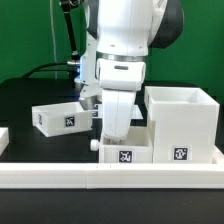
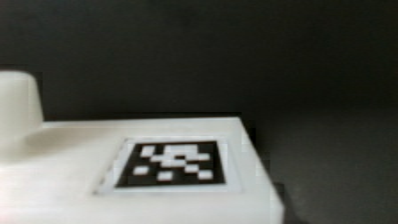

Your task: Assemble drawer

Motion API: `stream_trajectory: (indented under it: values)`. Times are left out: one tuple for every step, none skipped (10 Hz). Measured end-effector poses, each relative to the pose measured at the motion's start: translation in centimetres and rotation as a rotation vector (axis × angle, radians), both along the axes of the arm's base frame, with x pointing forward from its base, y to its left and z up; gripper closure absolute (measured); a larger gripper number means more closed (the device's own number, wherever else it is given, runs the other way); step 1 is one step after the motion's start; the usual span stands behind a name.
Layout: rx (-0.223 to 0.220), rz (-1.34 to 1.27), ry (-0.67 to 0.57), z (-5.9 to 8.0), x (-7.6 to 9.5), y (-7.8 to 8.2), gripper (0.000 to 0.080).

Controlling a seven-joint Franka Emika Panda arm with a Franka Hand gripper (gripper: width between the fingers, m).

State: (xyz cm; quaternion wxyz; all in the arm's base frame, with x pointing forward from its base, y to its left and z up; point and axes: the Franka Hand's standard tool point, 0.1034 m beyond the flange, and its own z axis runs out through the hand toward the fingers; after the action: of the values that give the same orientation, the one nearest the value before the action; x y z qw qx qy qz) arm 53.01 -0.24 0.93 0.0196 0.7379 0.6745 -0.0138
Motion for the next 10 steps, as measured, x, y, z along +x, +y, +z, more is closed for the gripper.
stream_trajectory:
  values:
    - [0.000,0.001,0.000,0.0,0.0,0.1,0.0758]
    - [0.000,0.002,-0.001,0.0,0.1,0.1,0.0758]
    - [0.000,0.002,0.000,0.0,0.1,0.1,0.0758]
    - [0.000,0.000,0.000,0.0,0.1,0.1,0.0758]
    - [0.000,0.000,0.000,0.0,0.1,0.0,0.0758]
    - [0.001,-0.009,-0.001,0.0,0.1,0.2,0.0758]
    - [0.002,-0.027,-0.003,0.0,0.1,0.5,0.0758]
    - [0.003,-0.035,-0.004,0.0,0.2,0.9,0.0758]
    - [0.003,-0.048,-0.005,0.0,0.2,1.2,0.0758]
    - [0.004,-0.061,-0.006,0.0,0.2,1.5,0.0758]
